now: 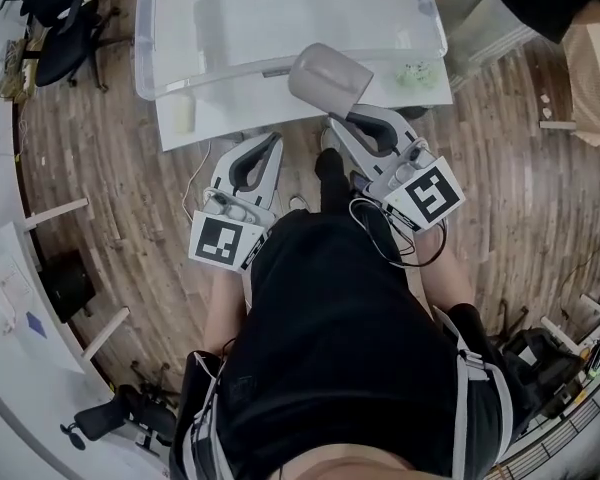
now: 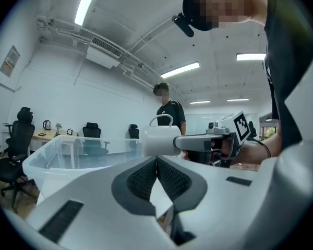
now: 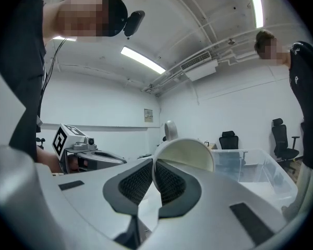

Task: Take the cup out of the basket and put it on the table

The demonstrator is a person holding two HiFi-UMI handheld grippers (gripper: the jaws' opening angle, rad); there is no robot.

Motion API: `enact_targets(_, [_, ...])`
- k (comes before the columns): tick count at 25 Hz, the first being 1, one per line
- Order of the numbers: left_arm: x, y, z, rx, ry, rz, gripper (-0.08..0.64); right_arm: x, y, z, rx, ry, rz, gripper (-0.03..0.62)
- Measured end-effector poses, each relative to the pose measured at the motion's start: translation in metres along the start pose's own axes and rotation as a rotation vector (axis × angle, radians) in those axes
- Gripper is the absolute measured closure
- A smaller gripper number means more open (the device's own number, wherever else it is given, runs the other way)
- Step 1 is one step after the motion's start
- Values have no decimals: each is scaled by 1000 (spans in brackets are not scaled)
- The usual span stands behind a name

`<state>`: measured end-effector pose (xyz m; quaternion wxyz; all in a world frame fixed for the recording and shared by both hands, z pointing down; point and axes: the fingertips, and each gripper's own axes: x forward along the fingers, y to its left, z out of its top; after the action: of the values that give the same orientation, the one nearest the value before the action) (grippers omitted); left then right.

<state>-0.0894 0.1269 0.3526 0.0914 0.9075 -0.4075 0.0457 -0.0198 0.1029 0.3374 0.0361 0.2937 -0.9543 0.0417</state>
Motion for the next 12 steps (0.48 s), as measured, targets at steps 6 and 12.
enact_targets(6, [-41, -22, -10, -1, -1, -17, 541, -18, 45, -3, -4, 5, -9, 560])
enact_targets(12, [-72, -39, -17, 1, 4, -34, 541, -35, 81, -5, -4, 16, -23, 560])
